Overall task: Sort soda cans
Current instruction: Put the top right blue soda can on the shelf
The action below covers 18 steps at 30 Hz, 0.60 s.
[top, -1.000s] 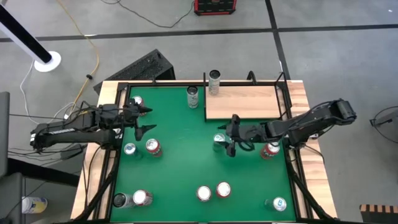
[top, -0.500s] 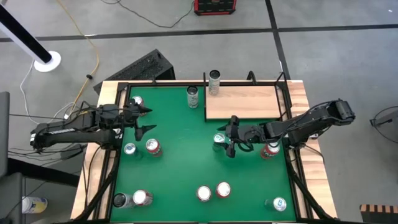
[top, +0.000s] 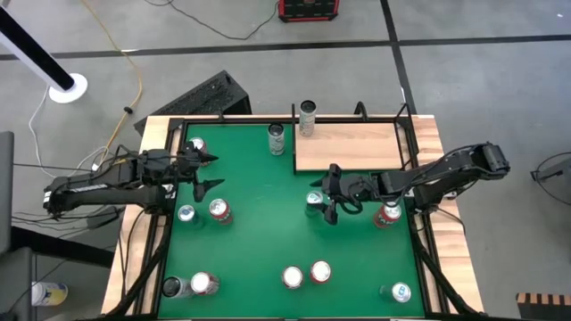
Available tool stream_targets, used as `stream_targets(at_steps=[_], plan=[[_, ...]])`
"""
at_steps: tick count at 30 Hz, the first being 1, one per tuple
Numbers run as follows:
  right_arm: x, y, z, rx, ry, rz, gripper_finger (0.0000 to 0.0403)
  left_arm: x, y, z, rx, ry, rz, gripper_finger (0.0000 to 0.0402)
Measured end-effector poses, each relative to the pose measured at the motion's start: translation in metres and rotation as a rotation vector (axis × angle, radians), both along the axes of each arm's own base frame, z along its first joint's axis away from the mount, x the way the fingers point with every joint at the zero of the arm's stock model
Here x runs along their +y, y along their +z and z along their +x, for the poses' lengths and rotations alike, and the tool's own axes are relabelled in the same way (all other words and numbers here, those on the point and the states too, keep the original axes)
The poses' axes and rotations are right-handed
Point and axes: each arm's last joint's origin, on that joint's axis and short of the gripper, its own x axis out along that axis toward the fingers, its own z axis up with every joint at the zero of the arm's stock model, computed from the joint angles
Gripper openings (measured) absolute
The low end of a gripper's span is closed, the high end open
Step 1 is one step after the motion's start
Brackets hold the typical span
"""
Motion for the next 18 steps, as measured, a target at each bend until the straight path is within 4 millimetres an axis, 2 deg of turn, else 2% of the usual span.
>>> stream_targets(at_steps=[10, 18], plan=[[0.000, -0.002, -0.001, 0.023, 0.009, -0.018, 0.0332, 0.000, 0.000, 0.000, 0.000, 0.000, 0.000, 0.0368], [0.001, -0.013, 0.002, 0.077, -0.007, 0.006, 0.0332, 0.000, 0.000, 0.000, 0.000, 0.000, 0.000, 0.0368]])
